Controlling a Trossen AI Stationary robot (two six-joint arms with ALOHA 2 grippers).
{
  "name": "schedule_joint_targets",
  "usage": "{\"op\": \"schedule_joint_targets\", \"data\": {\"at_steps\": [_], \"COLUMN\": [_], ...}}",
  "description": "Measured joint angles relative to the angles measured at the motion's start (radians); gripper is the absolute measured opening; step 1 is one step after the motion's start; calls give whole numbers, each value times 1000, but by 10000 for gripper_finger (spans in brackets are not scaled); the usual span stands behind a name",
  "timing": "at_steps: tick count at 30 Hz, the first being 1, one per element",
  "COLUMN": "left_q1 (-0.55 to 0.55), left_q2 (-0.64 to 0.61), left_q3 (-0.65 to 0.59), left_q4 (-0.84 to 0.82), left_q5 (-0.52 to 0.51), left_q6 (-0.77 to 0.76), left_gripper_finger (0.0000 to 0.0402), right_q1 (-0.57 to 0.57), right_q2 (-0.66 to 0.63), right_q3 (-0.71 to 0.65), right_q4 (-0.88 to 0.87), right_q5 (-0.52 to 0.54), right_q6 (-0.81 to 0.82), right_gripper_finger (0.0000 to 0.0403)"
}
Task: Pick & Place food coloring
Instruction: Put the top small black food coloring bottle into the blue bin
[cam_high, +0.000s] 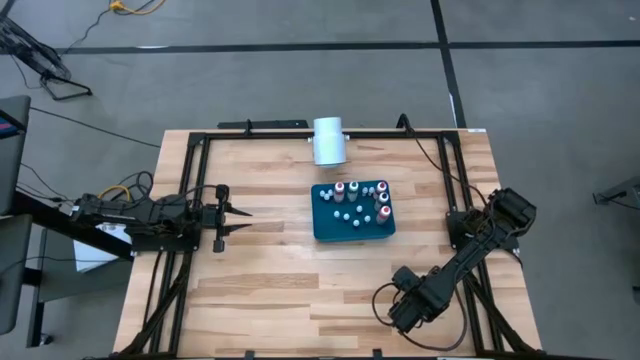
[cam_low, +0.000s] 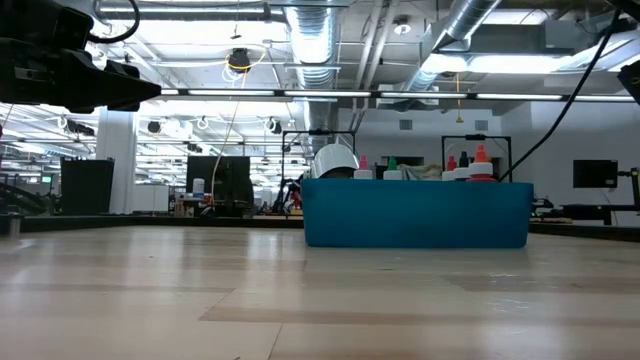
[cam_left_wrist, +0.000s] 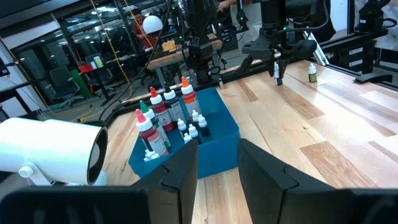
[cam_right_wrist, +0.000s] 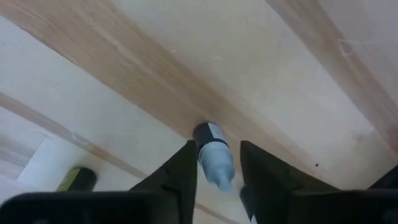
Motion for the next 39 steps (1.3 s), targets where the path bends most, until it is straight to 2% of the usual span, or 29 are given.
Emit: {"op": "schedule_joint_targets", "data": {"at_steps": [7,18,28,34,39], "left_q1": [0,0,0,0,0], "left_q2": [0,0,0,0,0], "left_q3": [0,0,0,0,0], "left_q4": [0,0,0,0,0], "left_q5": [0,0,0,0,0], "left_q6": [0,0,0,0,0], "left_gripper_finger": [105,105,105,105,105], "right_q1": [-6,-58,-193,-293,-385], "right_q2": [-1,-37,-66,-66,-66], "right_q3": [0,3,69,120,143], "right_q4": [2,85,84,85,84], "right_q5": [-1,10,183,240,246], "right_q6": [-16,-216,-572,-817,-999], "right_gripper_finger": [62,54,53,53,53]}}
